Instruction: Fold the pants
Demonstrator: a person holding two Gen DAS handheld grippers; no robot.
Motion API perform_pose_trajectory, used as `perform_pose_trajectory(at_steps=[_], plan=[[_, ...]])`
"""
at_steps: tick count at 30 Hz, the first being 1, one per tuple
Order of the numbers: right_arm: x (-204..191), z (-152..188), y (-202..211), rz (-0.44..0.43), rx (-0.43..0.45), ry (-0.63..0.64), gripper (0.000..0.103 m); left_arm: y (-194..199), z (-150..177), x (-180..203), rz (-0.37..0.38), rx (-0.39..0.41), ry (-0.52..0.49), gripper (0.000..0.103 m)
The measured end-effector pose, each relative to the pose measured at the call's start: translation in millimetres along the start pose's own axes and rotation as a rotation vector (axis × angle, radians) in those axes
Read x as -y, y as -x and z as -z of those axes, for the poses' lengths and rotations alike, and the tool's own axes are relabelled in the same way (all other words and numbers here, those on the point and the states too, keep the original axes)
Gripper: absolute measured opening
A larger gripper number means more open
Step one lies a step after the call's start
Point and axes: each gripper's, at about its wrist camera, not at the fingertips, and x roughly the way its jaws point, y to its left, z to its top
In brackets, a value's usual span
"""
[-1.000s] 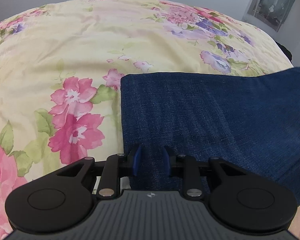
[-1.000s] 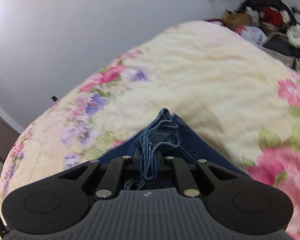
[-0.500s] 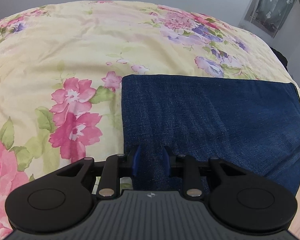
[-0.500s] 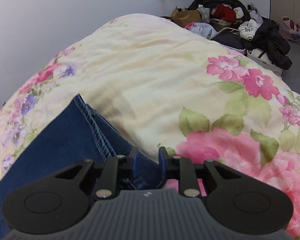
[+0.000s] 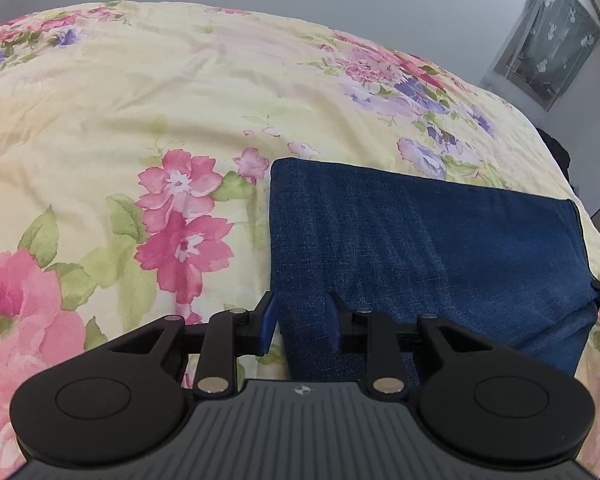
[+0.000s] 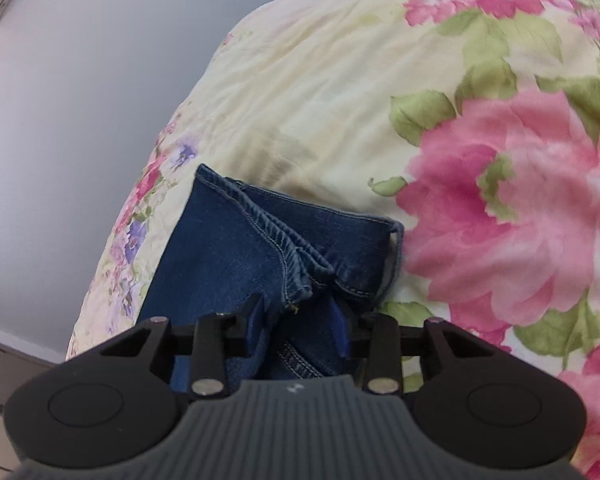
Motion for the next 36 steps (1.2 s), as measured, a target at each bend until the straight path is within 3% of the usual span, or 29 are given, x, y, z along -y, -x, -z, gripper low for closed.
perform_pose_trajectory(at_steps=[1,5,7,10,13,15,17,19,21,22,26,30,33,36], plan=[[-4,0,1,-0.008,0.013,0.0,0.003,0,-2,0,-0.006,0.007,0.0,0.032],[-48,-14,17,-0.051,0.097,0.15,0.001,-4,-11,2,-0.012,0.032,0.001,0.032],[-64,-20,14,0.006,0.108,0.208,0.001,-7,-13,2,-0.012,0.035,0.015,0.032],[-50,-20,-5,0.123,0.054,0.193,0.0,-10,-14,2,-0.013,0.037,0.02,0.032],[-28,-14,-15,0.139,0.04,0.16,0.0,-8,-15,3,-0.024,0.04,-0.016,0.032],[-27,-10,-11,0.15,0.048,0.203,0.0,-5,-17,0,-0.027,0.05,-0.017,0.032],[-38,-7,-6,0.202,0.064,0.302,0.013,1,-18,-2,-0.012,0.058,0.001,0.032],[-50,-4,4,0.267,0.098,0.388,0.015,8,-17,1,0.019,0.052,-0.007,0.032],[-63,0,14,0.343,0.147,0.507,0.026,15,-10,10,0.06,0.029,-0.04,0.032],[-68,4,21,0.357,0.178,0.557,0.026,18,-5,15,0.082,0.02,-0.064,0.032],[-79,20,38,0.215,0.223,0.702,0.026,16,23,34,0.084,-0.027,-0.166,0.024],[-80,37,19,0.211,0.174,0.806,0.023,2,41,34,0.037,-0.091,-0.19,0.021],[-60,36,-3,0.241,0.084,0.73,0.019,-7,44,24,0.029,-0.144,-0.174,0.019],[-47,35,-5,0.21,0.085,0.667,0.019,-2,41,23,0.025,-0.165,-0.19,0.018]])
